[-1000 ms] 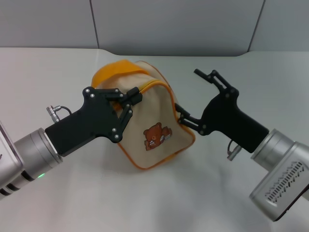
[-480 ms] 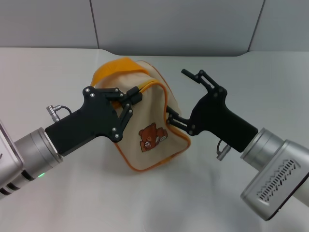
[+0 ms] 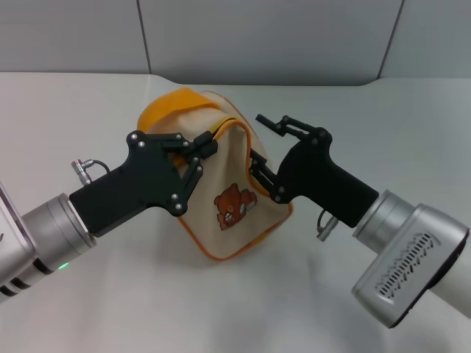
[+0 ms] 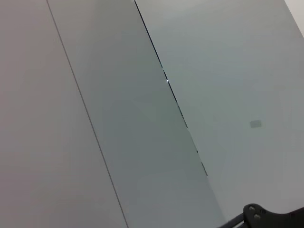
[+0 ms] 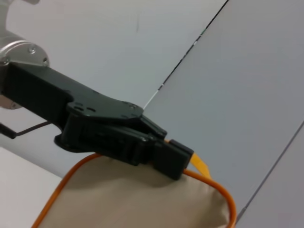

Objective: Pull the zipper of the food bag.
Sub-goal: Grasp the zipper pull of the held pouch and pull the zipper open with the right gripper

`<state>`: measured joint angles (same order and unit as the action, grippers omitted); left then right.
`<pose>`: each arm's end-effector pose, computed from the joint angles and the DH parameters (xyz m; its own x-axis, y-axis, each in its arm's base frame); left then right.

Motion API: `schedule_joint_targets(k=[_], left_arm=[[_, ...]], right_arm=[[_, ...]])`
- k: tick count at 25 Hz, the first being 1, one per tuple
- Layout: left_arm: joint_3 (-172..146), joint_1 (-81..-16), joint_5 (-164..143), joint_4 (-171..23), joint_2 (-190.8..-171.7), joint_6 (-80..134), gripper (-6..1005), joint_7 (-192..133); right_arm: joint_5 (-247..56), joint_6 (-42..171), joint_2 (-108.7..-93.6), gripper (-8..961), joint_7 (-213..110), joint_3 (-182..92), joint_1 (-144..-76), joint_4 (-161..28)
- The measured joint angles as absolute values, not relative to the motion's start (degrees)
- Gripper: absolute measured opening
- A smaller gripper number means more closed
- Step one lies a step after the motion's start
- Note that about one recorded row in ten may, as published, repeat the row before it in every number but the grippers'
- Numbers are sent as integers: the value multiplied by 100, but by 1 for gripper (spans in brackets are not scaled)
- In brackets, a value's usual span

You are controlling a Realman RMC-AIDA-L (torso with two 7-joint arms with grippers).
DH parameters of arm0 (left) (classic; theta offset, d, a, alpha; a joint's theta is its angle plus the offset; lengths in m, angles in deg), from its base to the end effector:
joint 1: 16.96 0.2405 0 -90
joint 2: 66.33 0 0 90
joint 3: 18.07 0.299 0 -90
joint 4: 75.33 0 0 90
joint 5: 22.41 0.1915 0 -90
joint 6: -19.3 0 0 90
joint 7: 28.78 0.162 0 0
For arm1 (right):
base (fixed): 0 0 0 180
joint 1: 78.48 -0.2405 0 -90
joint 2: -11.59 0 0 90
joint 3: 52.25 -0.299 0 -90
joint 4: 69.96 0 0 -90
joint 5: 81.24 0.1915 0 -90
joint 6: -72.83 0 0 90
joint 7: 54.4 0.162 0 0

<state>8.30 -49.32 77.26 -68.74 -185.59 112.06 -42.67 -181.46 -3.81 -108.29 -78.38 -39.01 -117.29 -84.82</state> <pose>-0.2506 0.3249 -0.0628 0.7093 -0.3863 0.5896 0.1081 -0.7669 -0.6326 0.2182 0.3440 -0.1183 0.7968 0.5287 -0.2926 0.0596 -0.5506 -0.8327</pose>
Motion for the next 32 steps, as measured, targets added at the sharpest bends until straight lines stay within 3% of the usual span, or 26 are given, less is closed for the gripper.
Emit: schedule_joint_targets(k=[8,13,17,32], left_arm=[[830,-4930,7727,-6883,-18559,11206,32,-4258],[830,-4930,7729,-6883,-18560,11206,32,-4250],[830,-4930,7721,-6887,-18559,11201,31,-4248],[784,-4907,7694,-6891,-18559,11153,30,-4272]], right_arm=[[-18240,-291,-10829,333,-7839,-3955,-11762,-8499],[-18219,-294,-10829,115,-7839,-3959,-11749,-8499],[-18206,-294,-10829,-2,-7839,-3960,-11718,-8497],[-18166,373,-10829,38,-7839,-4078,-10646,-8056]])
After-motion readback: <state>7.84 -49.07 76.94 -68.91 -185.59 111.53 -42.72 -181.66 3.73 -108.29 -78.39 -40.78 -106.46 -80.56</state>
